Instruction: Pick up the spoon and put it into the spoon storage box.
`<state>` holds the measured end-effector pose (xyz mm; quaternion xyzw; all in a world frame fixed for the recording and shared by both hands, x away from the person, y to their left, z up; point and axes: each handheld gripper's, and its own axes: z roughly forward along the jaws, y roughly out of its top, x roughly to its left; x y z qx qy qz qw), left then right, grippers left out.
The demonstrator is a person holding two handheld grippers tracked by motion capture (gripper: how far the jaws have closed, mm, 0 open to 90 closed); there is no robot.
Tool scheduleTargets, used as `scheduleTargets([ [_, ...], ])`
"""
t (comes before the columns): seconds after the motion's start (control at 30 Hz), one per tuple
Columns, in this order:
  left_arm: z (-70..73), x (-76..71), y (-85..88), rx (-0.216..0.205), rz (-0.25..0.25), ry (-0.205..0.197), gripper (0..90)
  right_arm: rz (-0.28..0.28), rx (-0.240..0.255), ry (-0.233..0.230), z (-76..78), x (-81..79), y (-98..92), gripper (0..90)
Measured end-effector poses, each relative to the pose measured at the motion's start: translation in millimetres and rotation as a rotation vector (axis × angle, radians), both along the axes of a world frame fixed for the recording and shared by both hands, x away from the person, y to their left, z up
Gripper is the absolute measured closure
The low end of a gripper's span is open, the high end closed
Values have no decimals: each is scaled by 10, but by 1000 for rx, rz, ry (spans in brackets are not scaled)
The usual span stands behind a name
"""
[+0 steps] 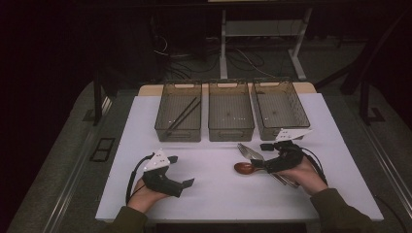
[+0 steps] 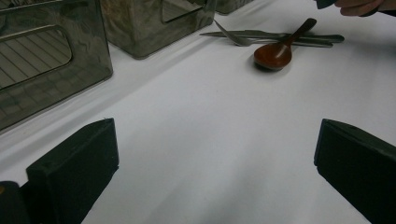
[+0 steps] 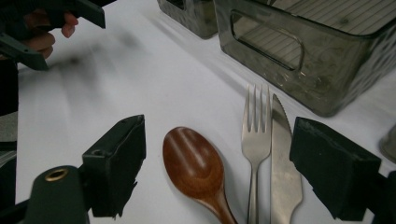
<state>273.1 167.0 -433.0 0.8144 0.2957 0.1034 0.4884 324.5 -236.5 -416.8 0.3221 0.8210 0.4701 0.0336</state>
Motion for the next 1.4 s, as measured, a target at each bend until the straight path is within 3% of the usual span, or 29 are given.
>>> scheduleTargets([
  [0.23,5,2,9,-7,5,-2,0,14,-3,11,-20,99,138,220],
  [0.47,8,6,16,-14,9,0,0,27,-40,23,-79,165,262,289],
  [0.73,5,8,18,-15,4,2,0,67,-97,62,-153,148,296,395],
  [1.07,1,8,18,-8,-6,6,0,97,-162,94,-243,128,320,435],
  [1.4,-4,8,12,-10,-10,8,0,127,-200,92,-277,113,339,477],
])
